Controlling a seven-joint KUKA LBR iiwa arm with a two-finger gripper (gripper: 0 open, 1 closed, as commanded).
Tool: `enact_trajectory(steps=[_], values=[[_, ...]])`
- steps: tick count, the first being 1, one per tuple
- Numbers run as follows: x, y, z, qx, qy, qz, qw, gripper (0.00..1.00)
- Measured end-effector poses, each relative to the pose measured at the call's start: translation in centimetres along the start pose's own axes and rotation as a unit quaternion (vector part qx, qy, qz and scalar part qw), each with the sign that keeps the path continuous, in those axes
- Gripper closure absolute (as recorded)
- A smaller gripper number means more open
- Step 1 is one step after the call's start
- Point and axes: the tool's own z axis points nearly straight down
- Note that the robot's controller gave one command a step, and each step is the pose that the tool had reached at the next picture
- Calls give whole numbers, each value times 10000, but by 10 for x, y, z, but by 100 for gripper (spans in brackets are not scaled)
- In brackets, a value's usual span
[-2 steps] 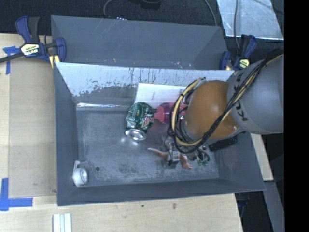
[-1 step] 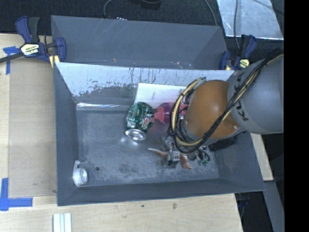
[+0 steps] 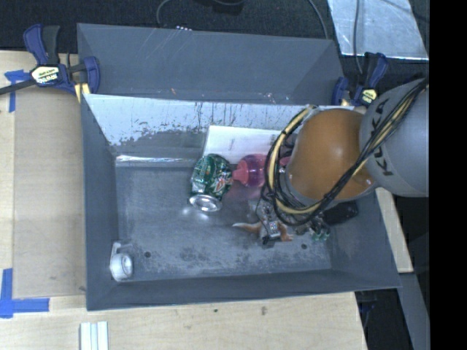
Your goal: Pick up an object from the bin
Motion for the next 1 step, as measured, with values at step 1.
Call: enact_trajectory(steps=[1], values=[[-6, 18, -135, -1, -2, 217, 9998, 100]])
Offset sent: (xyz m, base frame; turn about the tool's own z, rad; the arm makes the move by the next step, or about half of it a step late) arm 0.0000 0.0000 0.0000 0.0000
